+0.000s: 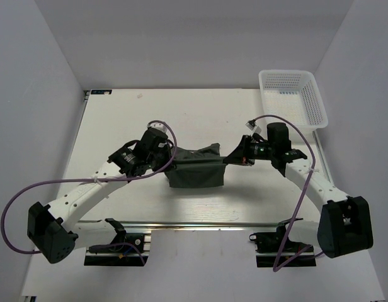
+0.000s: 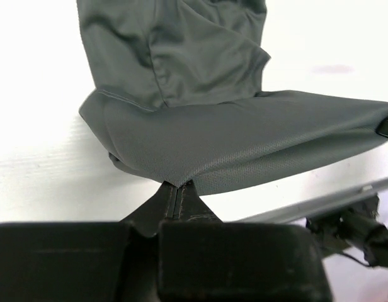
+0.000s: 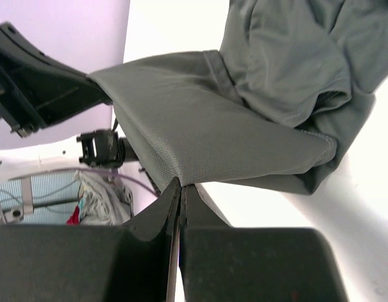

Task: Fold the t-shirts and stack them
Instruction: Fold the long partially folded tshirt into a neat square

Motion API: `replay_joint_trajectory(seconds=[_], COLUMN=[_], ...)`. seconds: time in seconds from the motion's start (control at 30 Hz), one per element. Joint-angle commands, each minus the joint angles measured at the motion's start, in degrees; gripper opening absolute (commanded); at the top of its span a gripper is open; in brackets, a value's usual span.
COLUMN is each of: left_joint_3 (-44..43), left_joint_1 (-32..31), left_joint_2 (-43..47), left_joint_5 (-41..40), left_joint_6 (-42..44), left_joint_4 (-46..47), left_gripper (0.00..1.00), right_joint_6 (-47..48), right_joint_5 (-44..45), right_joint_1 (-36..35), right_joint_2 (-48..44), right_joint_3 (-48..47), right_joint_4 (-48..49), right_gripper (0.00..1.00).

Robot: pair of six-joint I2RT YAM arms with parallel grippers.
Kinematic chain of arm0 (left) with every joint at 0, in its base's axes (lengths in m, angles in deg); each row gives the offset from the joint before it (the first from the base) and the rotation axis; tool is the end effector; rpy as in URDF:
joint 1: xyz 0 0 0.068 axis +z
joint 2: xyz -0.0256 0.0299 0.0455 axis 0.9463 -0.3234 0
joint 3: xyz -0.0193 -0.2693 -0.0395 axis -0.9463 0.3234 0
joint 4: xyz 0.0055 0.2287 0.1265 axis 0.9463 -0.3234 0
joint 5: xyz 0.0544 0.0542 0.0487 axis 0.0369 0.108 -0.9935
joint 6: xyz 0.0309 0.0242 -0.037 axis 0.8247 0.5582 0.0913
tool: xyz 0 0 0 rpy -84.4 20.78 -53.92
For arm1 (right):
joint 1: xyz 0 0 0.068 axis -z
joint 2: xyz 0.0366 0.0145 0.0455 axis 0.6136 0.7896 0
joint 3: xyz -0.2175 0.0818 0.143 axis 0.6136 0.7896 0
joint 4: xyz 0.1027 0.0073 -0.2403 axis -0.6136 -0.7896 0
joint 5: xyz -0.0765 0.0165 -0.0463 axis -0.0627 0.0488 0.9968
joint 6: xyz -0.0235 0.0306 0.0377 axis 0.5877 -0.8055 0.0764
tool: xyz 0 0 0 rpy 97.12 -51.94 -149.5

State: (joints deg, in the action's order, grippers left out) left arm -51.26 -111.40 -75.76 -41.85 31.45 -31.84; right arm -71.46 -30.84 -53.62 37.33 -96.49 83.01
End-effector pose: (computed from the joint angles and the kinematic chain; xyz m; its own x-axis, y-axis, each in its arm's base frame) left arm 0.1844 -0.1524 0.2979 -0.8349 -0.1600 -0.5267 0.0623 0.9232 -0.3791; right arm 0.2414 0.0950 0.2504 -0.8750 0.1594 -0.4572 -0.3321 0.4895 0.8063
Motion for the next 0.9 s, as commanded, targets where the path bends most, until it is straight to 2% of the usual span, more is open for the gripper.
replay_joint_trajectory(seconds=[0.0, 0.23, 0.37, 0.5, 0.7, 0.87], left_joint_3=[-2.43, -2.43, -2.43, 1.07, 9.51, 16.8], left_joint_1=[1.15, 4.05, 5.2, 5.2, 5.2, 4.15], left_joint_2=[-1.21, -5.7, -5.18, 0.34, 12.03, 14.5], left_joint_5=[-5.28, -2.83, 1.29, 13.58, 19.67, 27.2], left_joint_6=[-0.12, 0.57, 4.79, 11.91, 15.96, 15.44], left_joint_4=[1.37, 4.62, 11.53, 19.89, 20.72, 21.76], left_gripper=[0.0, 0.0, 0.0, 0.0, 0.0, 0.0], right_joint_6=[-1.69, -1.51, -1.16, -0.46, 0.86, 1.3], right_joint_5=[2.53, 7.63, 9.21, 7.19, 7.37, 8.94], right_joint_1=[0.56, 0.39, 0.48, 0.39, 0.56, 0.39], right_joint_2=[0.97, 1.59, 0.45, -2.53, -11.14, -19.14], right_joint_3=[-2.85, -3.73, -3.74, -1.02, 3.38, 6.11], right_joint_4=[3.27, 1.25, 0.99, 3.01, 2.66, -1.47], right_gripper=[0.0, 0.0, 0.0, 0.0, 0.0, 0.0])
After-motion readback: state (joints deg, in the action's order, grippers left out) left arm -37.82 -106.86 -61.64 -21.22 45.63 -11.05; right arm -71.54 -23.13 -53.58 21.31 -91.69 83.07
